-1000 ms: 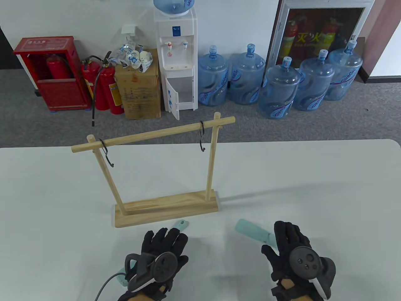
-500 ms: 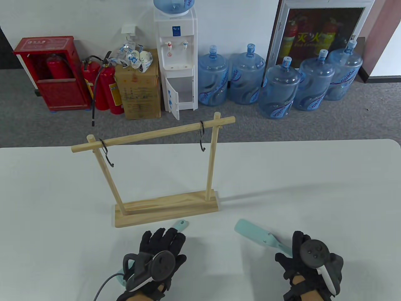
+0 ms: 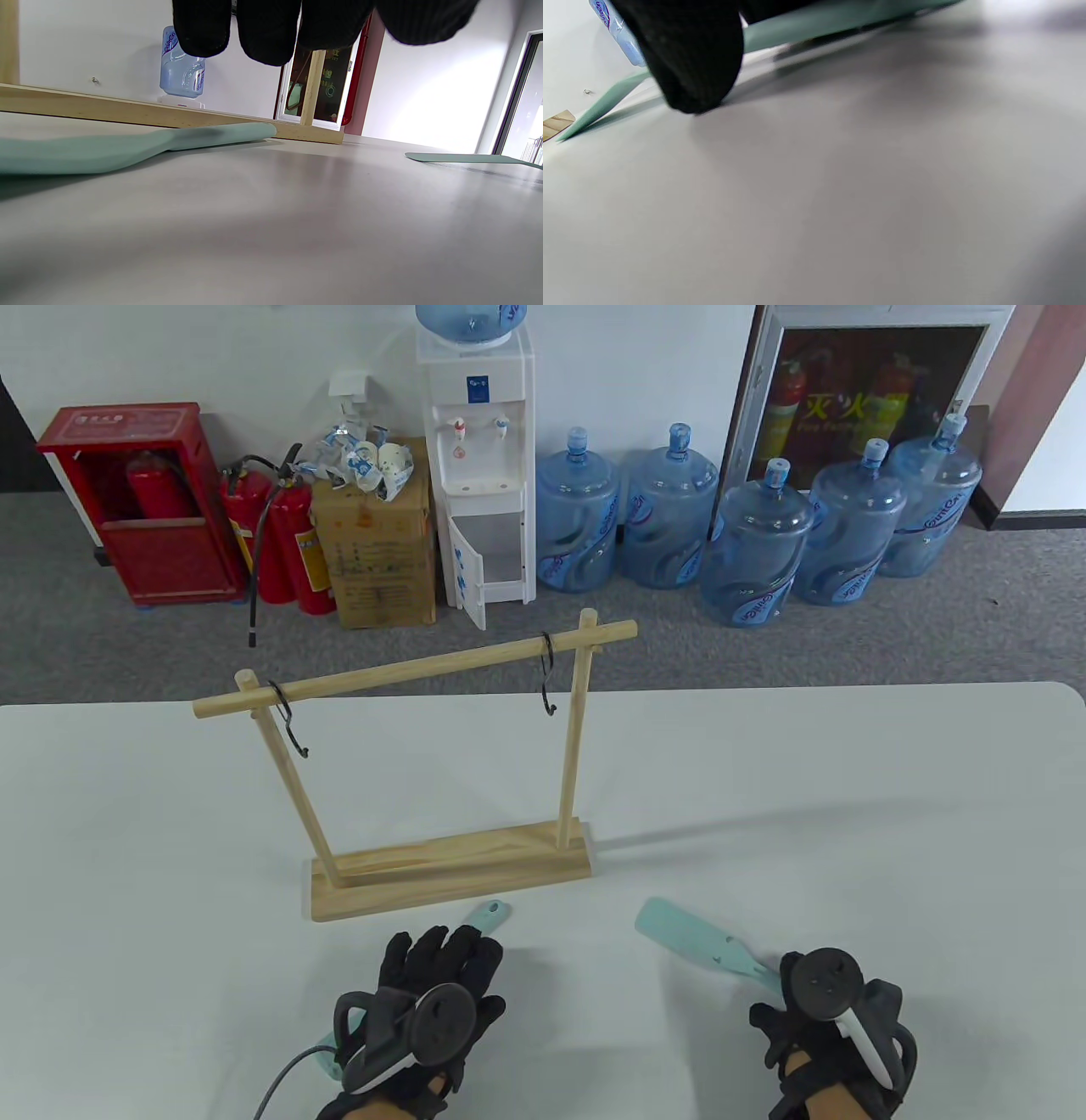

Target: Hook dessert spatula onto s-hook

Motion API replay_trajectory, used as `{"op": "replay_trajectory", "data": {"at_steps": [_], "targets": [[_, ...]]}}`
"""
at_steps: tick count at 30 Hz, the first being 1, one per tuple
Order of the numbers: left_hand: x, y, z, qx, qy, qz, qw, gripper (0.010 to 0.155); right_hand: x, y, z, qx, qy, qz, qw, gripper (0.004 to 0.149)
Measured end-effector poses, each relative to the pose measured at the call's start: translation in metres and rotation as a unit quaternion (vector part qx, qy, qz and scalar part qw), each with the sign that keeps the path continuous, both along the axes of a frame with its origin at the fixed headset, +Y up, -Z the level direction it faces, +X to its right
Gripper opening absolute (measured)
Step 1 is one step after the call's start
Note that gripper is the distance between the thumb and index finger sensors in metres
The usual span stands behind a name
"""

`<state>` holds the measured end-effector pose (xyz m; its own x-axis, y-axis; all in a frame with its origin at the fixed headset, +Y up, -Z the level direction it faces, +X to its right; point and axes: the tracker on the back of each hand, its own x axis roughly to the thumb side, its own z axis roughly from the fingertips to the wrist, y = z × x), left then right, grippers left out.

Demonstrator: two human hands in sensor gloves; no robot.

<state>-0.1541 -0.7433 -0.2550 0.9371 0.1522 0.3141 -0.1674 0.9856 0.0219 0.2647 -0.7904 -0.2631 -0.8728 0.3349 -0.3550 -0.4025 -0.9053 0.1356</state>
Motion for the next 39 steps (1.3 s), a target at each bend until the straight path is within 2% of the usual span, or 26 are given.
{"op": "replay_trajectory", "data": {"at_steps": [5,17,22,25,32,39], "targets": [[0.0,0.0,0.0,-0.004,0.001,-0.002,1.0,0.063,0.001,0.002,-0.001,0.014,-0.004,0.003,1.0,0.057],[-0.005,-0.001,-0.002,-0.009,0.009,0.006,1.0,0.063,0.001,0.008,0.003,0.074,0.014,-0.055,0.996,0.056],[-0.007,-0.001,-0.002,-0.011,0.014,0.01,1.0,0.063,-0.005,0.015,0.003,0.109,0.054,-0.095,0.988,0.056],[-0.01,0.001,-0.003,-0.007,0.02,0.017,1.0,0.063,-0.016,0.024,0.005,0.14,0.077,-0.105,0.982,0.056],[-0.018,0.005,-0.004,0.014,0.037,0.05,0.998,0.064,-0.058,0.046,0.01,0.236,0.159,-0.063,0.957,0.055],[-0.01,0.01,-0.001,0.027,0.026,0.084,0.996,0.069,-0.103,0.056,0.015,0.261,0.238,-0.045,0.935,0.054]]}}
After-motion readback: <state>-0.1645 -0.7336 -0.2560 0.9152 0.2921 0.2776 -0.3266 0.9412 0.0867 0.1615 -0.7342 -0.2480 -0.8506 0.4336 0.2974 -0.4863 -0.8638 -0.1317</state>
